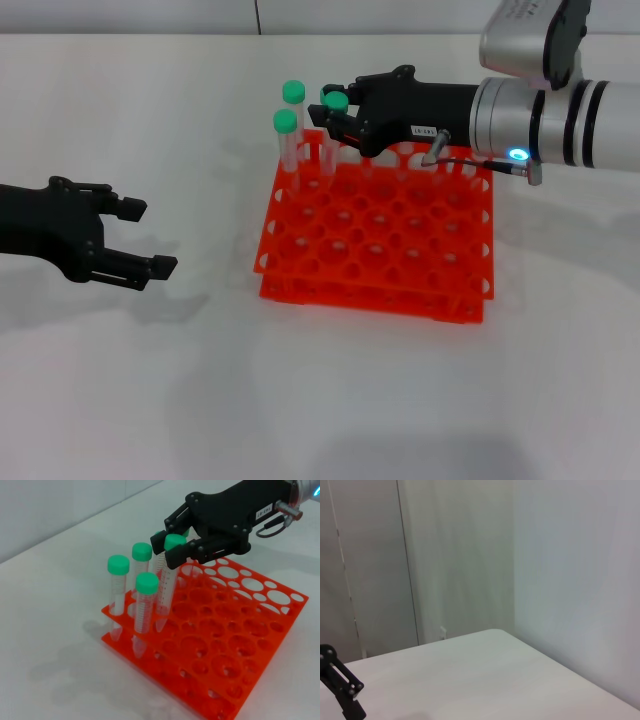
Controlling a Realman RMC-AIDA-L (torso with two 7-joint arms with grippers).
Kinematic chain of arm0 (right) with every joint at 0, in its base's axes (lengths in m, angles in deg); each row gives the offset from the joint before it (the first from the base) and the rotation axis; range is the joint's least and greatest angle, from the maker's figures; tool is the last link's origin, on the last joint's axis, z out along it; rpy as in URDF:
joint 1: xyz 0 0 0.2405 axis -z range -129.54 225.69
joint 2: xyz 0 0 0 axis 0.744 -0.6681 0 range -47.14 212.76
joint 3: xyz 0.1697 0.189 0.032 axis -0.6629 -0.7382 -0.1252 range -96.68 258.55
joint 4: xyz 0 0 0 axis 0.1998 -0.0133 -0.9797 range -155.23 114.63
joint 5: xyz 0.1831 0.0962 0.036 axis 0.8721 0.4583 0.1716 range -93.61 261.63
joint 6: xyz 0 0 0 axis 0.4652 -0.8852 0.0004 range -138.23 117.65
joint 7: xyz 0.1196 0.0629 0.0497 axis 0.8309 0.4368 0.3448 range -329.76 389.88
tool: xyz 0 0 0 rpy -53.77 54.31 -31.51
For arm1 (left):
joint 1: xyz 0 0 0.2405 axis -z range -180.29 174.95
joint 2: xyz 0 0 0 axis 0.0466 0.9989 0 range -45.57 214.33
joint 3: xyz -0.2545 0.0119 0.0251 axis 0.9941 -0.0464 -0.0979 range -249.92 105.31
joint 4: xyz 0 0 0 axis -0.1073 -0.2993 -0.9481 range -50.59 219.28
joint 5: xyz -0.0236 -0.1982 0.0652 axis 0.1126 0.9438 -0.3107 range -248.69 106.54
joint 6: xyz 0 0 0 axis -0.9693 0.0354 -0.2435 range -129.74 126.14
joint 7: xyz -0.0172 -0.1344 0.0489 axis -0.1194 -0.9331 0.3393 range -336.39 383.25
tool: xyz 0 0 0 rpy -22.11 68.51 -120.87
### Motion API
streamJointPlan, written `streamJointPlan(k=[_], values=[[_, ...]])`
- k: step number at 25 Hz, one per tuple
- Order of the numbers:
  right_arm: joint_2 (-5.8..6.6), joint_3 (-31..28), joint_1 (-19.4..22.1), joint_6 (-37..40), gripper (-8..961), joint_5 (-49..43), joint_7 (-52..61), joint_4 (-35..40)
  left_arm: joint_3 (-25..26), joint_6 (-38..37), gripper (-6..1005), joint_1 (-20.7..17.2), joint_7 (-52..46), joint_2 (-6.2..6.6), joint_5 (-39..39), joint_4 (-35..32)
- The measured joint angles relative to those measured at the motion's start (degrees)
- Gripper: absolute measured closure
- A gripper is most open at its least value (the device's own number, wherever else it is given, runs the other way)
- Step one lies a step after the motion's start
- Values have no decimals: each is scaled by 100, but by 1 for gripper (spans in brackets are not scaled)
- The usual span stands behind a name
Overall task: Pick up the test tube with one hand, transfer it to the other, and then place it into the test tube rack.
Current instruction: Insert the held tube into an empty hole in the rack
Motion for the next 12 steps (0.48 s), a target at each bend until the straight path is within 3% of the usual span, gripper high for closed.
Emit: streamJointPlan(k=[12], values=[[0,0,-14,0,635,0,0,-3,0,0,115,8,1,0,0,0]])
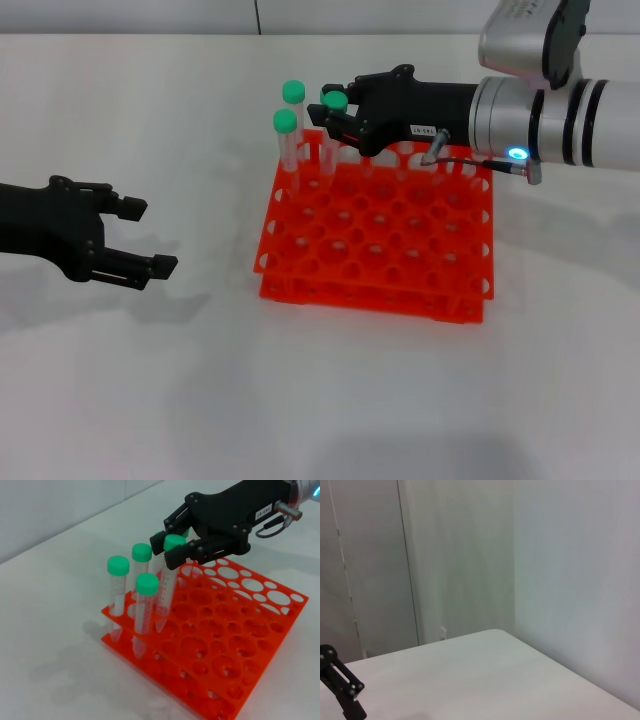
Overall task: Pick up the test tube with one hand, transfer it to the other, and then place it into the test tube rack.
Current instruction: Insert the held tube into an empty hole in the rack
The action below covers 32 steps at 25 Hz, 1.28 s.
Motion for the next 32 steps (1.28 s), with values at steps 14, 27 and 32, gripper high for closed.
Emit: streamJointPlan(k=[14,27,32], values=[[0,0,-4,21,632,0,-35,0,0,20,115,1,9,0,0,9],[17,0,68,188,389,-25,-59,144,3,45,115,-3,23,0,0,9],[54,-32,410,365,341,-50,-60,611,38,45,115,-27,73,0,19,9]])
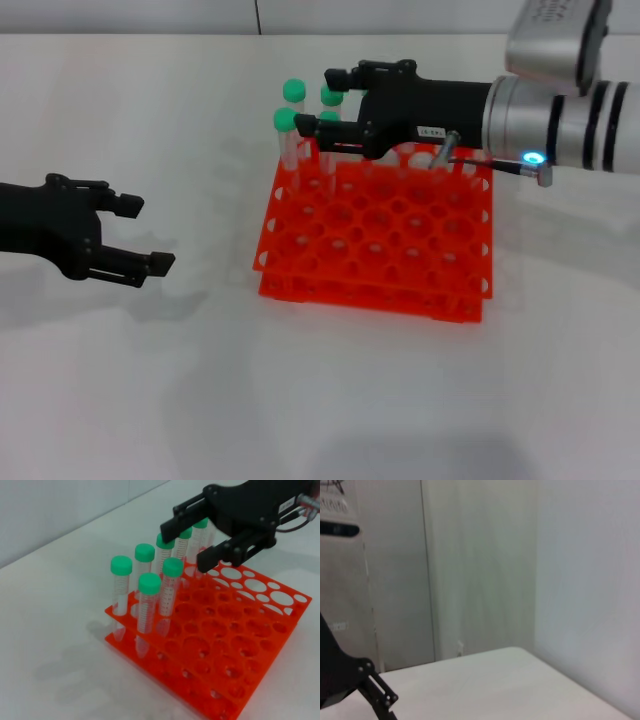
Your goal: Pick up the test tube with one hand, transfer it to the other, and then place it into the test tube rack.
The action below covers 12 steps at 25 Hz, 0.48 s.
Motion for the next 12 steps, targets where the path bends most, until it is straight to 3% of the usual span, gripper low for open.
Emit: streamJointPlan(k=[2,5,7,12], values=[[7,-8,95,5,325,-1,8,114,8,0,115,-6,26,0,15,0],[94,-46,489,72,182,-15,76,550,16,0,115,-16,35,0,32,0],[166,-151,651,144,164,-65,183,699,61,0,115,-27,58,-1,45,0],[255,-1019,916,897,120,-961,811,914,220,-23,115,-31,110,-34,140,0]])
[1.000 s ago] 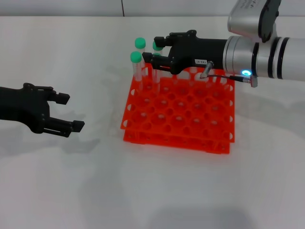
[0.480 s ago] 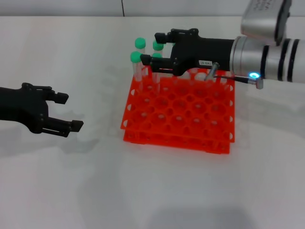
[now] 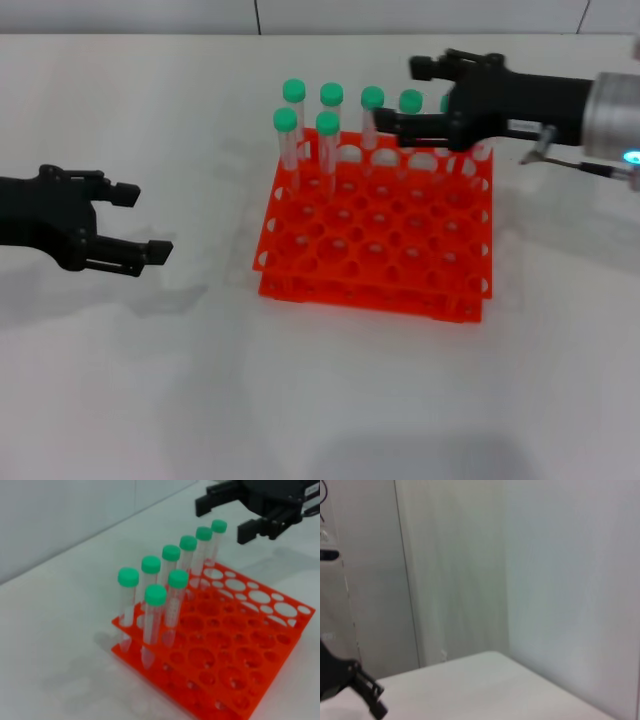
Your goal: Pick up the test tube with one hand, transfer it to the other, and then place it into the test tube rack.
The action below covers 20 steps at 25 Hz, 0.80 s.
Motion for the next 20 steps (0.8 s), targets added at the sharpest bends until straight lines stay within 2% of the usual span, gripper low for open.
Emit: streamJointPlan(k=[4,8,12,20], values=[[-47,-835,179,691,94,-961,504,313,26,-7,115,-43,12,-1,233,0],[-40,-1276,209,1225,95,-1517,818,420,68,-13,115,-130,42,19,481,-2],[-1,-1434,211,1549,95,-1827,910,455,92,-25,115,-204,58,25,661,-18],[-8,-1500,256,1714,96,-2056,898,591,94,-97,115,-252,52,12,789,-52]])
